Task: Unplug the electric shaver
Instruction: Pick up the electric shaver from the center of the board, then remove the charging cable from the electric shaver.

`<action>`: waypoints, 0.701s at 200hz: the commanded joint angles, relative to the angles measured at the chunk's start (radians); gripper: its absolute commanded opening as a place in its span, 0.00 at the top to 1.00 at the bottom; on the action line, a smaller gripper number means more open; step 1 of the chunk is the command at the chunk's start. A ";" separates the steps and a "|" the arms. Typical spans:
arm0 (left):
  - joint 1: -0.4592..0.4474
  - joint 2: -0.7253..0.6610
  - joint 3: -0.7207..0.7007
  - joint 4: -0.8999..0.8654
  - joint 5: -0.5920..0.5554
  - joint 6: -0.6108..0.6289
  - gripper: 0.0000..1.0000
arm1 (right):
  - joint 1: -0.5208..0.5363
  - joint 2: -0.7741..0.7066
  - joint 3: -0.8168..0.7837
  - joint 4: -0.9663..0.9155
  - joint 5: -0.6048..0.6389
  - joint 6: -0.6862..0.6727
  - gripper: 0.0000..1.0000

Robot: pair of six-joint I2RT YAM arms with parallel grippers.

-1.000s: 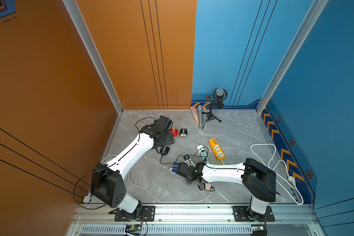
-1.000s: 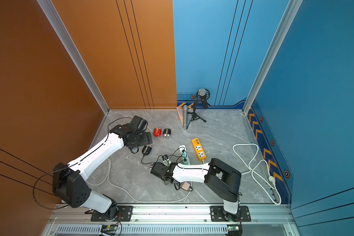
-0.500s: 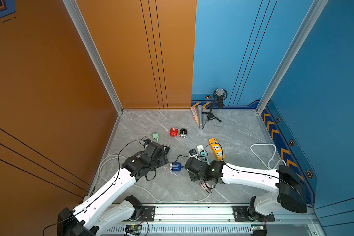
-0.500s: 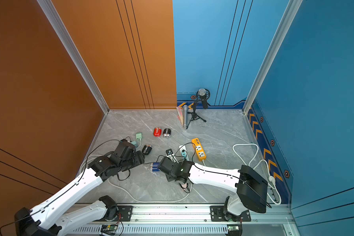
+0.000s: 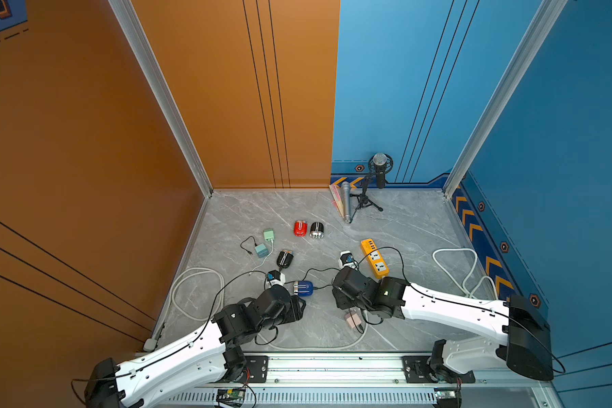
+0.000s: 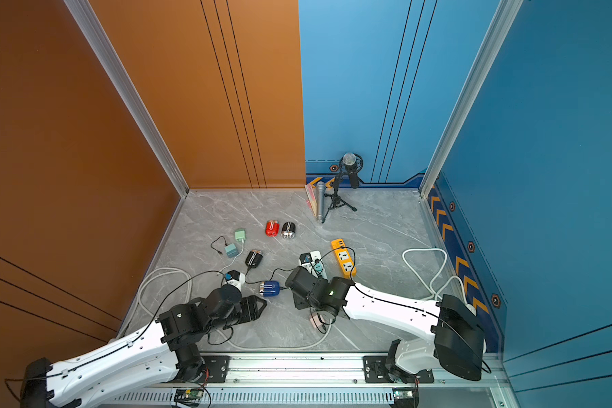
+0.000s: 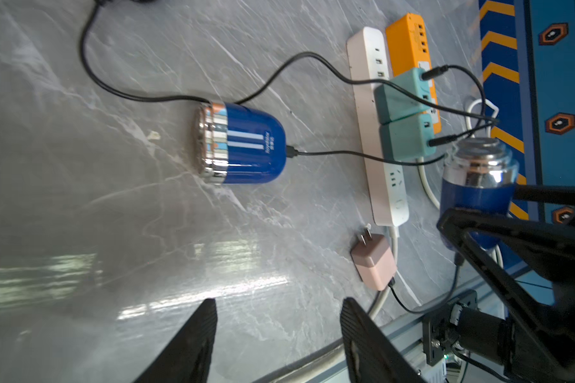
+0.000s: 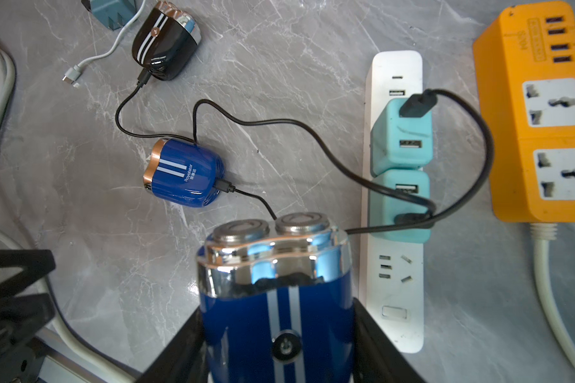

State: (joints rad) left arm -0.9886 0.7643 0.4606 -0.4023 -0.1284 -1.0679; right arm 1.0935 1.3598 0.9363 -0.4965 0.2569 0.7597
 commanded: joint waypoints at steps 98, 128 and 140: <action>-0.177 0.448 0.008 0.743 0.045 0.070 0.44 | -0.023 -0.084 -0.045 0.058 -0.020 0.146 0.55; -0.185 0.524 0.026 0.838 0.067 0.077 0.48 | -0.029 -0.115 -0.067 0.059 -0.001 0.192 0.55; -0.194 0.549 0.033 0.872 0.070 0.079 0.49 | -0.030 -0.121 -0.075 0.059 0.001 0.203 0.55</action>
State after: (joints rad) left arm -1.1591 1.2705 0.4618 0.3523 -0.0906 -1.0126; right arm 1.0695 1.2720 0.8803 -0.4595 0.2382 0.9081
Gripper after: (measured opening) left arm 0.520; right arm 0.604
